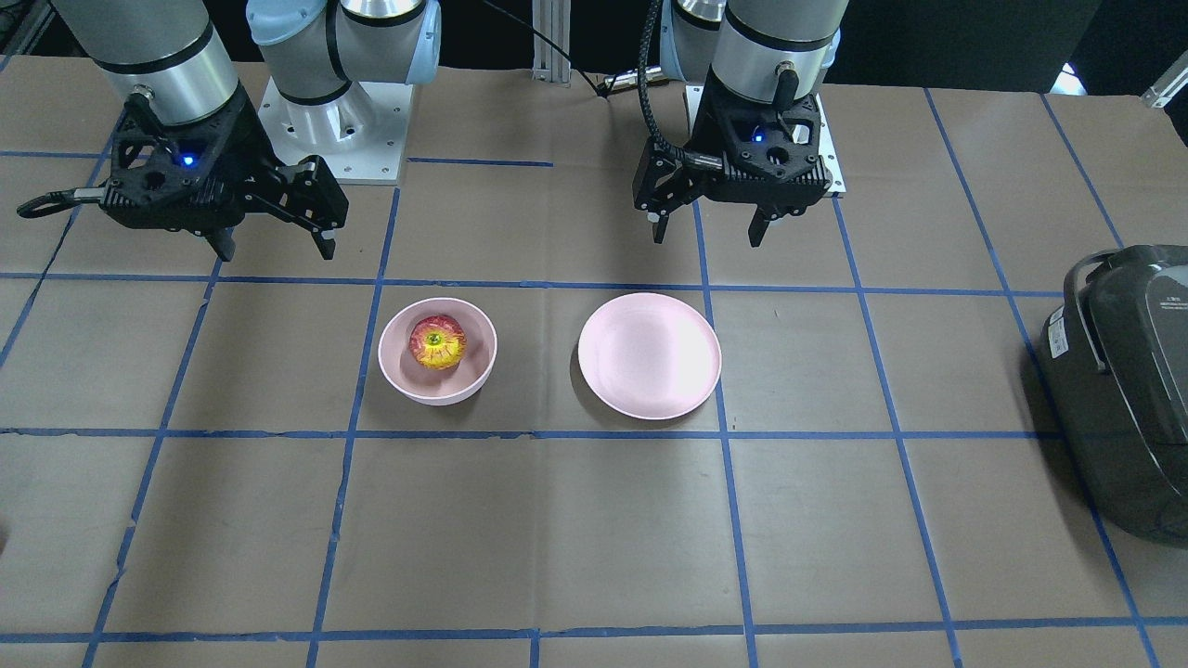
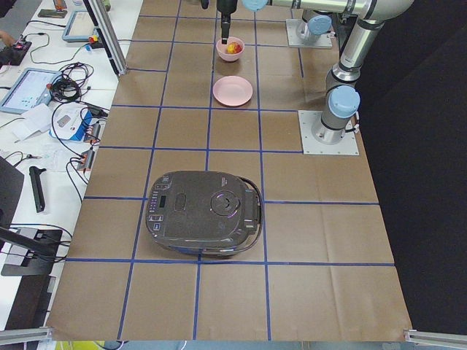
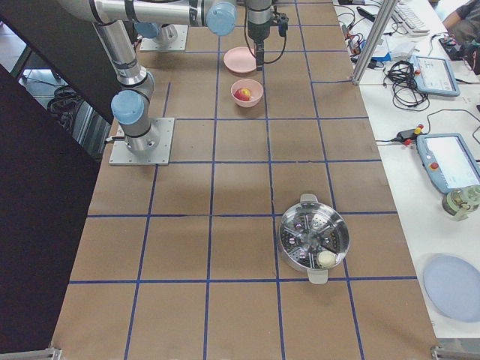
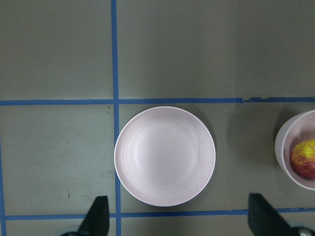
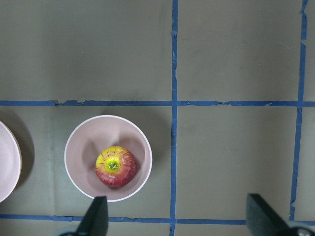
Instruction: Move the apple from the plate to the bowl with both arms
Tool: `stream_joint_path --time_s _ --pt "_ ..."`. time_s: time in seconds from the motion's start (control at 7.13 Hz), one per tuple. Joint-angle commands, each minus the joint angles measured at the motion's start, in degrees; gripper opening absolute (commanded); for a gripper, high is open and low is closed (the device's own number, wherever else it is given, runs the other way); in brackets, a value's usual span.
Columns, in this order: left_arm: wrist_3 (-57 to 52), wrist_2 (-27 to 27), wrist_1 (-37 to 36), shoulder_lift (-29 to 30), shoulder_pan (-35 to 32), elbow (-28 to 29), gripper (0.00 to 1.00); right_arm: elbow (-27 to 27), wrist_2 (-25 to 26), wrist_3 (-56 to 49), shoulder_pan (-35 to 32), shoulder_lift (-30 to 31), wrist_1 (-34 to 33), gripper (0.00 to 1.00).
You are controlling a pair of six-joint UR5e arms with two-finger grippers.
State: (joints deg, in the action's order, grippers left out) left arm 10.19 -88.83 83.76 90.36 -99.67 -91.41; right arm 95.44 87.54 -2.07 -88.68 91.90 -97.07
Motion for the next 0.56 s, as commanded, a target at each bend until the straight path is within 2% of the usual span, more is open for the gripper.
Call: stream_joint_path --time_s 0.0,0.42 --pt "0.0 0.0 0.1 0.0 0.0 0.0 1.0 0.0 0.0 -0.1 0.0 0.0 0.0 1.0" --pt "0.0 -0.1 0.9 0.0 0.0 0.1 1.0 0.1 0.0 -0.2 0.0 0.0 0.0 1.0"
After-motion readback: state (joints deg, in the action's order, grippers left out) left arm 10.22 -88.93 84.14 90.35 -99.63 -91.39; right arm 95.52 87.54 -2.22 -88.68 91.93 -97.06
